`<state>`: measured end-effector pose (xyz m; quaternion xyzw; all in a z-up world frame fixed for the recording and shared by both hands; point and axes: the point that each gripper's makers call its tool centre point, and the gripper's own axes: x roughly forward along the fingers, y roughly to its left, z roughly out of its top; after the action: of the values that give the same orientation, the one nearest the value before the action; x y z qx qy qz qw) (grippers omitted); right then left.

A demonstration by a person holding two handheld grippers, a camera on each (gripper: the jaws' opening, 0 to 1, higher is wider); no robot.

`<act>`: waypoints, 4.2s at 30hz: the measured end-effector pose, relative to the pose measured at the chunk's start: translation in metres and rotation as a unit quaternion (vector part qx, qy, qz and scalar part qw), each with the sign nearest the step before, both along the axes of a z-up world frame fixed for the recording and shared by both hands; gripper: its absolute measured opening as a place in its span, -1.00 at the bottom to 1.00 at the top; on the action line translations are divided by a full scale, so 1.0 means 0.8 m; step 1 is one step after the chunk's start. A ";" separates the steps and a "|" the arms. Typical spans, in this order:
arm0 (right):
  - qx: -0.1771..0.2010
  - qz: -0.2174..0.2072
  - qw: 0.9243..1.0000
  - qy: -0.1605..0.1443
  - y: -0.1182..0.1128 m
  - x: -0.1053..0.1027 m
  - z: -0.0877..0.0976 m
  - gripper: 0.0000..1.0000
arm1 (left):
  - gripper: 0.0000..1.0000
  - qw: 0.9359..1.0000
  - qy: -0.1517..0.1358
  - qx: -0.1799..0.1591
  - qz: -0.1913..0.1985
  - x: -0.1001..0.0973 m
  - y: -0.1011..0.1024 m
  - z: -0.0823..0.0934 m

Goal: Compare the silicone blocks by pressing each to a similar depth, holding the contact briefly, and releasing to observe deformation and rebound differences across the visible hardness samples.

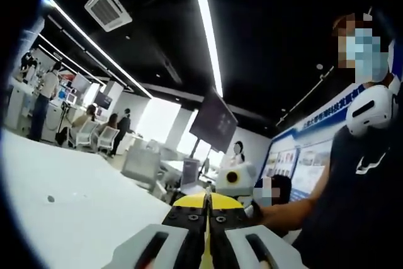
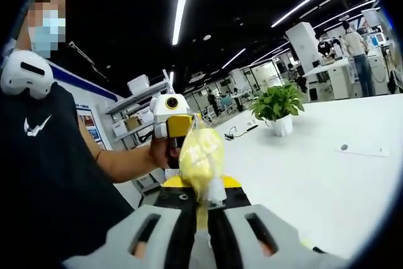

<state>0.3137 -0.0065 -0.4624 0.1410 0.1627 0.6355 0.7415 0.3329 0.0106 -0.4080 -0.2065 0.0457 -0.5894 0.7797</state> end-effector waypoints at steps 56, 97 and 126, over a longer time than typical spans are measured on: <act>0.015 -0.128 0.989 -0.079 -0.017 0.057 0.000 0.93 | -1.00 1.000 0.012 -0.025 0.005 0.018 0.008 0.010; -0.142 -0.261 0.948 -0.119 -0.144 0.071 -0.164 0.93 | -1.00 0.980 0.144 -0.045 0.130 0.071 0.067 -0.089; -0.188 -0.320 0.926 -0.066 -0.205 0.048 -0.252 0.93 | -1.00 0.944 0.275 -0.068 0.171 0.077 0.094 -0.216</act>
<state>0.3523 -0.1708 -0.6637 0.0014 0.1757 0.3303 0.9274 0.3945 0.0855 -0.5806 -0.4176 0.1819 -0.3692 0.8101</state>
